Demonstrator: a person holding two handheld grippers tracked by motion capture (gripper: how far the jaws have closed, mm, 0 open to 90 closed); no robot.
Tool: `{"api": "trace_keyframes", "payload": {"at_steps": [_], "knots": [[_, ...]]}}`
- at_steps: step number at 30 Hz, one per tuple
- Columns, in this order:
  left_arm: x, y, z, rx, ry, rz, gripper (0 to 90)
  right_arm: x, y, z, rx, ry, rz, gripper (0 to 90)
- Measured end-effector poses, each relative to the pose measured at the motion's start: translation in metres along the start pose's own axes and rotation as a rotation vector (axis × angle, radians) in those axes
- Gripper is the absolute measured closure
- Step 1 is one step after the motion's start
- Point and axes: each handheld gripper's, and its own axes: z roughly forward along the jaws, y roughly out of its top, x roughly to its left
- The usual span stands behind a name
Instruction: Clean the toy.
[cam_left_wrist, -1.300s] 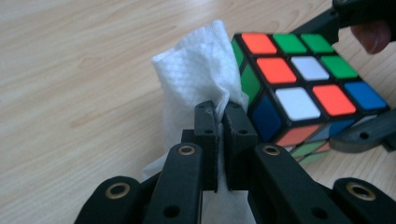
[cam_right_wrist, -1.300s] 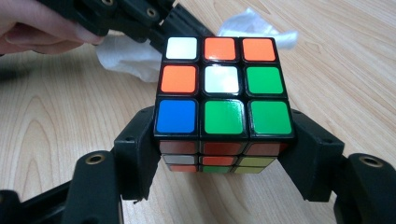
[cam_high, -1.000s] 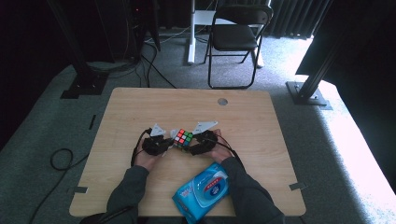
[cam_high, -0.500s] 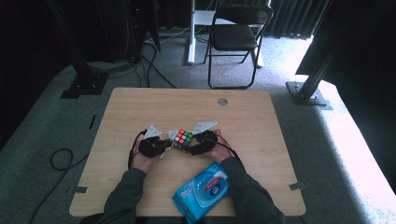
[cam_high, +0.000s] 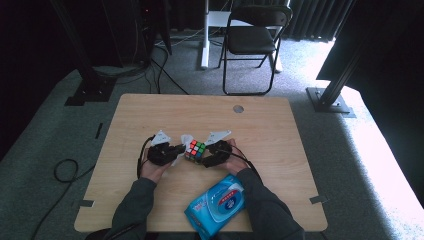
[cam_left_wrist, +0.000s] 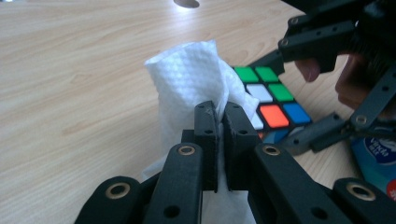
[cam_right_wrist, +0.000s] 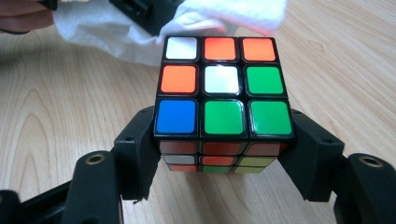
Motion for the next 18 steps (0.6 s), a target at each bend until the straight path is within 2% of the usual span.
{"api": "trace_keyframes", "payload": {"at_steps": [7, 12, 18], "knots": [[0.001, 0.007, 0.006, -0.008, 0.010, -0.007, 85.9, 0.002, 0.001, 0.000, -0.004, 0.014, -0.024, 34.4], [0.007, 0.003, 0.017, 0.022, 0.004, -0.043, 85.9, 0.002, 0.000, -0.001, -0.006, 0.011, -0.021, 34.4], [0.012, -0.002, 0.025, 0.064, 0.003, -0.056, 85.8, 0.001, 0.000, -0.001, -0.013, 0.012, -0.020, 34.4]]}}
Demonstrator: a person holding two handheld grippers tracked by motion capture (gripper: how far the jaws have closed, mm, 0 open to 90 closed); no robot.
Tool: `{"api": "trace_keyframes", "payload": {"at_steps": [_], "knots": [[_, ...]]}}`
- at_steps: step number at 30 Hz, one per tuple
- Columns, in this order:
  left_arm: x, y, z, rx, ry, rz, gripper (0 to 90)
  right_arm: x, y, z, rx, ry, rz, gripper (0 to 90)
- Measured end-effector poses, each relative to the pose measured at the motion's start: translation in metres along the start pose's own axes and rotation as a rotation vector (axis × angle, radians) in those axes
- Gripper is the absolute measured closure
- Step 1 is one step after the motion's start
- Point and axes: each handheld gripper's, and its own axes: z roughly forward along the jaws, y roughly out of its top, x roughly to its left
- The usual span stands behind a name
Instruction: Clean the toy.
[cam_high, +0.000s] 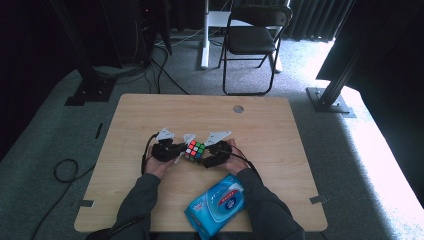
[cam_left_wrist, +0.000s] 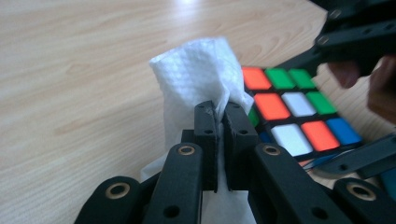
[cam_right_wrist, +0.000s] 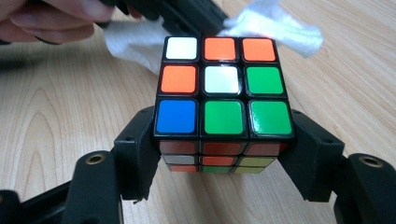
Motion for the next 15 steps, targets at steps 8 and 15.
{"api": "trace_keyframes", "payload": {"at_steps": [8, 15], "knots": [[0.005, -0.009, 0.009, 0.042, -0.001, -0.020, 85.9, -0.001, 0.000, -0.001, -0.005, -0.003, 0.006, 34.4], [0.004, -0.011, 0.007, 0.055, 0.015, -0.006, 85.8, -0.006, 0.001, -0.006, -0.032, -0.032, 0.030, 34.4]]}}
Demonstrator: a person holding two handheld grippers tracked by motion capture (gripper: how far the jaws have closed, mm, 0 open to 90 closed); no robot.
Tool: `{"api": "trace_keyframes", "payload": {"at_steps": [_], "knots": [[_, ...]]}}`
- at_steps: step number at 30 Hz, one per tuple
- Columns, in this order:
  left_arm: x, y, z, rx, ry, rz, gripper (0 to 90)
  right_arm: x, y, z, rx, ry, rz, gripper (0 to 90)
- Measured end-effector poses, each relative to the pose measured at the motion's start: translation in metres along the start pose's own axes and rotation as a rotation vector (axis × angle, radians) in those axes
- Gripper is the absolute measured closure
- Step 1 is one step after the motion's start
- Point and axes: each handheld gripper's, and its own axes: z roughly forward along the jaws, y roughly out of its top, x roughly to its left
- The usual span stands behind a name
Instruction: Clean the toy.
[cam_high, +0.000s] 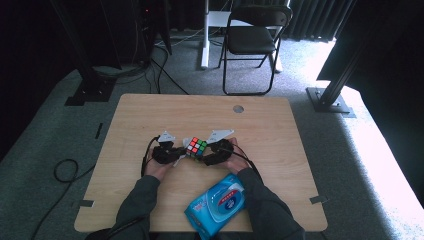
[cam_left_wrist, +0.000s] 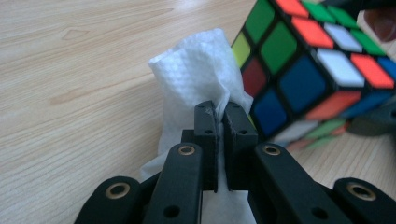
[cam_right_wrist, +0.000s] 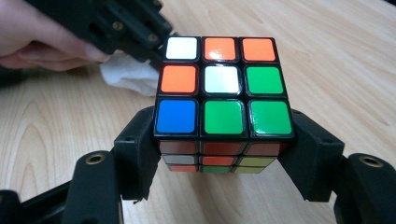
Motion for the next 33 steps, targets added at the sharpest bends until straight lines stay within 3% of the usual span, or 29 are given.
{"api": "trace_keyframes", "payload": {"at_steps": [14, 20, 33], "knots": [[-0.001, -0.007, 0.002, 0.003, -0.020, -0.009, 85.9, -0.008, 0.004, -0.012, -0.039, -0.041, 0.029, 34.4], [-0.005, -0.006, 0.001, -0.033, -0.071, -0.014, 86.0, -0.009, 0.012, -0.015, -0.062, -0.038, 0.041, 34.4], [-0.019, -0.005, 0.003, -0.041, -0.116, 0.064, 86.3, -0.009, 0.016, -0.011, -0.070, -0.029, 0.058, 34.4]]}}
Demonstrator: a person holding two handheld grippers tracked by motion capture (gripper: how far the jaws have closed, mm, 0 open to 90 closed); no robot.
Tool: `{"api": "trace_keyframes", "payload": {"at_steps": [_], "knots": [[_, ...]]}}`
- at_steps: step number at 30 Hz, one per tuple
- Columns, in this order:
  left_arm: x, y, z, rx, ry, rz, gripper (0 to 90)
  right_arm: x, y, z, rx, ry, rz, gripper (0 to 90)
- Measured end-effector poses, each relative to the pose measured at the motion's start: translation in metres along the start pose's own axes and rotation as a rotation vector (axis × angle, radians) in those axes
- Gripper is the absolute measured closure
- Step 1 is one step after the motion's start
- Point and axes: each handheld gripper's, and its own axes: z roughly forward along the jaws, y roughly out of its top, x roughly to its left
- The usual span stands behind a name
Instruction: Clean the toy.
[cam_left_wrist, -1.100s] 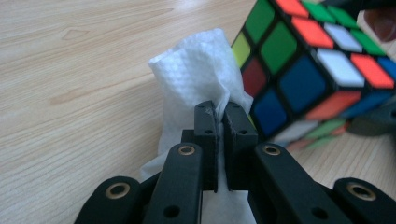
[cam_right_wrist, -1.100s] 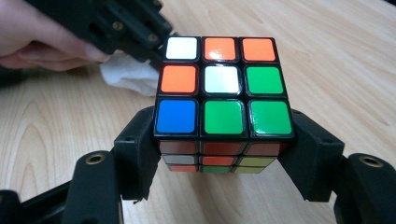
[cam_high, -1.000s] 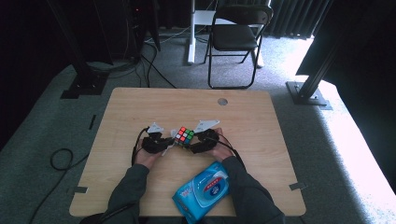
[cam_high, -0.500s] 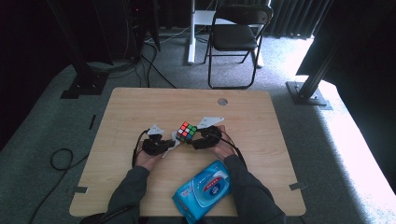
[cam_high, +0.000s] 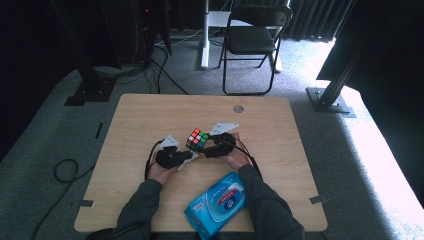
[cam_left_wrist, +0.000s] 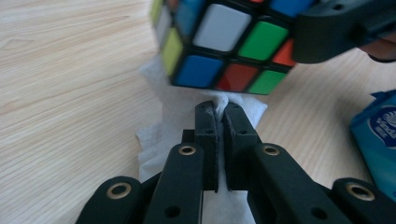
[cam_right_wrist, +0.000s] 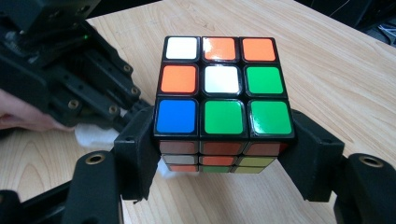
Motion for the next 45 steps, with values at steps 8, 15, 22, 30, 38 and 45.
{"api": "trace_keyframes", "payload": {"at_steps": [8, 15, 22, 30, 38, 45], "knots": [[-0.007, 0.000, 0.004, 0.010, -0.033, 0.038, 86.3, 0.000, 0.001, 0.001, -0.006, 0.000, 0.003, 34.4], [-0.011, 0.001, 0.007, 0.017, -0.056, 0.055, 86.3, 0.000, 0.002, 0.001, -0.012, -0.006, 0.008, 34.4], [-0.008, 0.001, 0.007, 0.015, -0.018, 0.037, 86.3, 0.000, 0.002, 0.000, -0.008, -0.001, 0.006, 34.4], [0.007, 0.004, -0.007, -0.028, 0.065, -0.022, 86.3, 0.000, 0.001, 0.000, -0.006, 0.017, 0.002, 34.4], [0.016, 0.002, -0.014, -0.062, 0.082, -0.066, 86.3, 0.000, 0.001, -0.002, -0.007, 0.020, 0.000, 34.4], [0.022, -0.001, -0.016, -0.094, 0.091, -0.100, 86.3, 0.001, 0.001, -0.001, -0.005, 0.037, 0.001, 34.4]]}}
